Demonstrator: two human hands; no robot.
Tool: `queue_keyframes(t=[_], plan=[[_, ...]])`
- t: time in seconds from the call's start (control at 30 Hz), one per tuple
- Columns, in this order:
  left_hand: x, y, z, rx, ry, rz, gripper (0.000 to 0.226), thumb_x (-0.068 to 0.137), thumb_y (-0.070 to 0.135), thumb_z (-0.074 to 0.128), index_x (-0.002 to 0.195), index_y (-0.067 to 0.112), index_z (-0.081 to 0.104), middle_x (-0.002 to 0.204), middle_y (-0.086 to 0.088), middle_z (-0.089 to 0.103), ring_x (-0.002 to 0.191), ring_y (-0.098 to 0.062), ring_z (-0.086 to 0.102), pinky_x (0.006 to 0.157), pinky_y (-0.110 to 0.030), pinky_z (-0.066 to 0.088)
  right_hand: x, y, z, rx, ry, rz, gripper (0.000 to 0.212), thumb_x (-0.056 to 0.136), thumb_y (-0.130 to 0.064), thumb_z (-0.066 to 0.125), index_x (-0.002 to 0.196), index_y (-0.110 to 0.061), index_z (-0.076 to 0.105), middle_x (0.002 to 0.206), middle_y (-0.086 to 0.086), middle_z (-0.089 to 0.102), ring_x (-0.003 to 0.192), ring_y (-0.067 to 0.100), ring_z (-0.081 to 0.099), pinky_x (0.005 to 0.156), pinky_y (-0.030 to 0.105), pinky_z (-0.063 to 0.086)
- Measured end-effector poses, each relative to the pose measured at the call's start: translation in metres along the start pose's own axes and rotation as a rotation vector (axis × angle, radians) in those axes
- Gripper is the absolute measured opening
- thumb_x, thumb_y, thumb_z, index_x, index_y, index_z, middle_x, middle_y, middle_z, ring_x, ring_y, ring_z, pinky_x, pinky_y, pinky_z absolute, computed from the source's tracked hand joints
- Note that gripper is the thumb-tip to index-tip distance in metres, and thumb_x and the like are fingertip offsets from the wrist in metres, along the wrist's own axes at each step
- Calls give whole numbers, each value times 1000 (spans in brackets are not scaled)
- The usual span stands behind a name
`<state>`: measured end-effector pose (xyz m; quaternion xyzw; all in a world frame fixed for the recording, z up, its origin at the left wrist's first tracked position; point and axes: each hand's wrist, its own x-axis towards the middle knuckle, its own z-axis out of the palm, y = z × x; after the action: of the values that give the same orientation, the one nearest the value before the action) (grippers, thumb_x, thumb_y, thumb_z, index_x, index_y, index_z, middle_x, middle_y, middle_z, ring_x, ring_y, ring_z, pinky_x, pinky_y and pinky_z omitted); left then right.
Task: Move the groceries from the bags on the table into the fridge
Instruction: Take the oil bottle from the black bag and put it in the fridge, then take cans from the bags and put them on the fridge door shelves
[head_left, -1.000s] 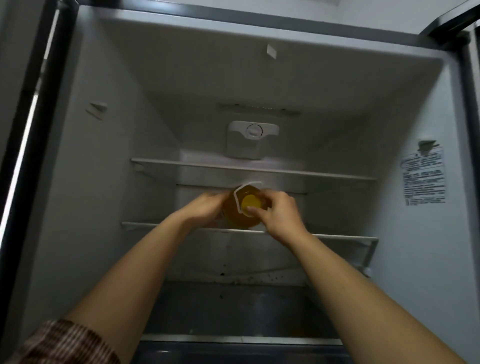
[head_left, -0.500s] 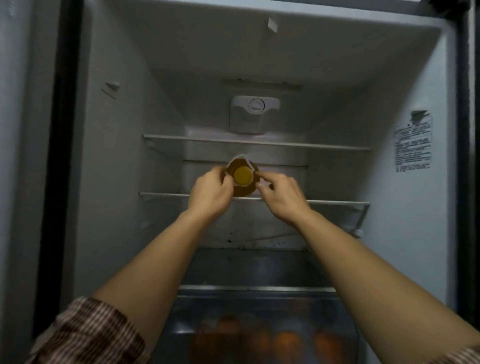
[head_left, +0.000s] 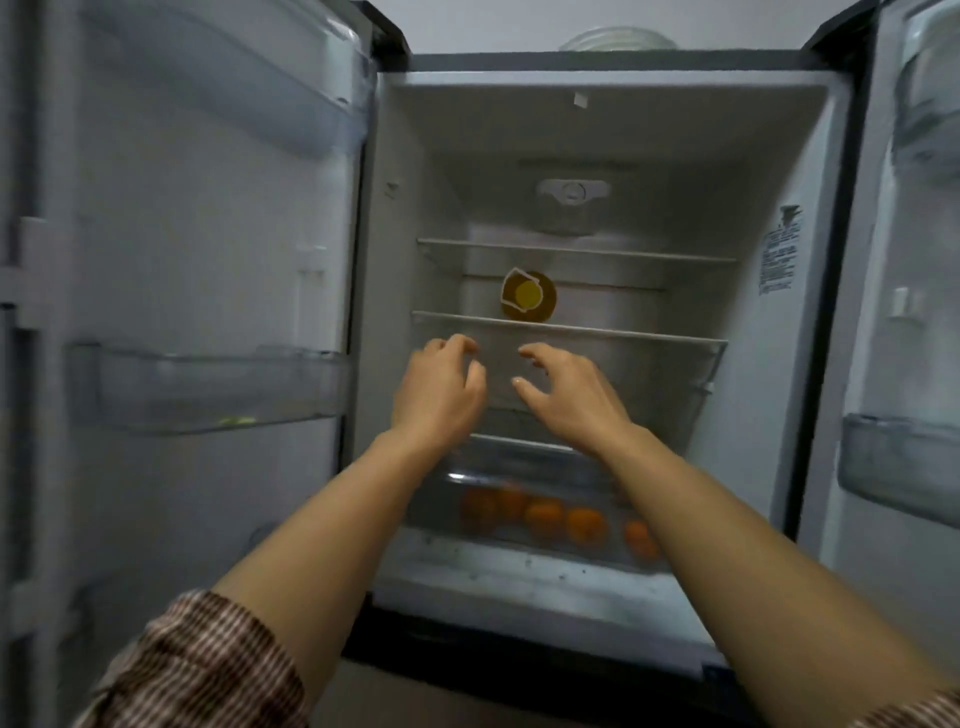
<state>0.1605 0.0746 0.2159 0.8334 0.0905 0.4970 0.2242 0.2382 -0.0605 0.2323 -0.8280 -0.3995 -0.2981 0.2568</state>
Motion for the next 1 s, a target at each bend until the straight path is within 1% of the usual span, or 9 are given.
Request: queue_keyframes(t=[0.07,0.13,0.27,0.37,0.5,0.57,0.67,0.83,1.0], plan=[[-35,1,-28,38,18,-3,32,94,21,45,122,14,58,125,-9,57,119,-26,49,97,-39,42,-27,-22,0,26,-13,-48,47,94,-36,55,137,-21,47,134,6,56,121,25,54,98,44,46],[-65,3,-60,70,37,10,29,92,19,48,118,12,61,120,-10,59,116,-27,51,94,-36,41,-50,-48,-3,72,-6,-98,45,93,-35,56,135,-20,49,130,7,59,119,25,55,96,43,47],[-104,5,-137,146,87,-2,34,85,25,43,108,13,65,109,-10,64,104,-27,58,87,-38,46,-79,-107,-16,165,-6,-164,42,94,-32,55,133,-18,51,127,8,60,115,26,56,93,42,48],[-130,-5,-198,232,129,-29,26,87,16,49,108,13,65,108,-9,63,101,-26,60,84,-38,49,-92,-159,-22,242,27,-235,40,92,-31,57,129,-17,54,123,8,61,113,26,57,91,43,49],[-174,-35,-279,429,118,-129,30,92,18,48,119,17,58,120,-6,57,109,-24,54,81,-29,41,-115,-236,-16,303,-28,-348,42,92,-34,58,130,-18,54,126,6,60,117,24,55,92,42,49],[-196,-51,-312,501,96,-219,33,94,21,45,127,19,53,128,-5,53,116,-25,50,88,-34,44,-126,-271,-7,328,-62,-386,43,91,-35,59,130,-16,54,126,7,59,118,25,54,93,43,47],[-238,-78,-377,591,66,-337,38,96,24,41,133,19,47,135,-6,47,123,-24,44,95,-38,43,-149,-341,17,390,-117,-430,45,90,-35,59,130,-16,53,125,7,59,118,26,53,92,43,47],[-308,-125,-503,739,49,-473,40,98,27,40,137,18,41,142,-6,41,128,-23,38,98,-39,39,-196,-474,59,462,-234,-501,48,92,-38,56,136,-20,47,131,2,54,122,21,48,90,34,43],[-385,-178,-627,843,-10,-619,41,98,26,38,138,18,40,146,-4,38,131,-23,36,101,-41,39,-252,-617,99,530,-340,-569,49,92,-37,55,136,-19,46,133,4,52,124,23,47,95,37,43]])
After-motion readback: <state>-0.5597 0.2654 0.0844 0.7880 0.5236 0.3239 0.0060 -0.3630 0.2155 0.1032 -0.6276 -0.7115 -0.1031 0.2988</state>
